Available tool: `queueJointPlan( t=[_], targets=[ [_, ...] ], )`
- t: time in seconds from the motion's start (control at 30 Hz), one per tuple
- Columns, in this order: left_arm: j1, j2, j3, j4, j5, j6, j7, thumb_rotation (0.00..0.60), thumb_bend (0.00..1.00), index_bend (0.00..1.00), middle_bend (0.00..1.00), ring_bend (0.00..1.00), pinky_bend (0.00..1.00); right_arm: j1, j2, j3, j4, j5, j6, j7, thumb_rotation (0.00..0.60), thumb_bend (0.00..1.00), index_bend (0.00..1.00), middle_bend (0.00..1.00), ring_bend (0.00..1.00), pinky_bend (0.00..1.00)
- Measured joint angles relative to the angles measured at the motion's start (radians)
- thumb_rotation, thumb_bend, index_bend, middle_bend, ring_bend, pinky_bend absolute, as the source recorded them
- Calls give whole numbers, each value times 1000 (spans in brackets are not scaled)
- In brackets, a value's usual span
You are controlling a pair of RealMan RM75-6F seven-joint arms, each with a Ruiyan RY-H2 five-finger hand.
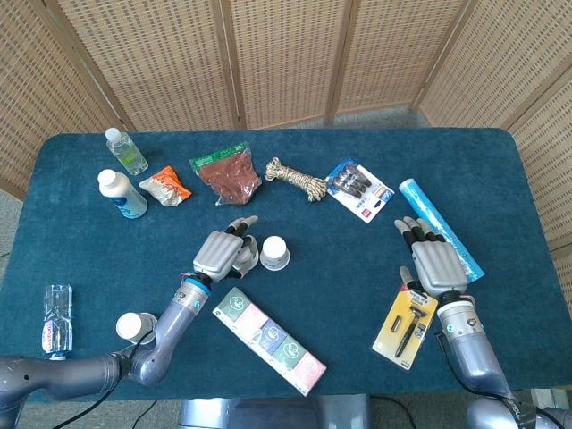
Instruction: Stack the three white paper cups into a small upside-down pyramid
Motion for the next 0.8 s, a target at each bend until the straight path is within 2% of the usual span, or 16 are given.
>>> queueJointPlan(
  t=[0.23,0.6,0.8],
  targets=[
    [-6,-14,-5,0,-9,10,18,600,452,306,3,1,364,-7,8,-1,-2,-6,-2,11,600,477,15,0,0,211],
    [8,-17,6,-12,4,32,6,600,452,262,0,0,320,-12,14,-1,-4,-14,-9,23,600,476,16,0,0,211],
    [13,-8,5,-31,-27,26,19,600,449,237,0,0,299,-18,18,-3,-5,-20,-11,31,600,476,16,0,0,211]
  ],
)
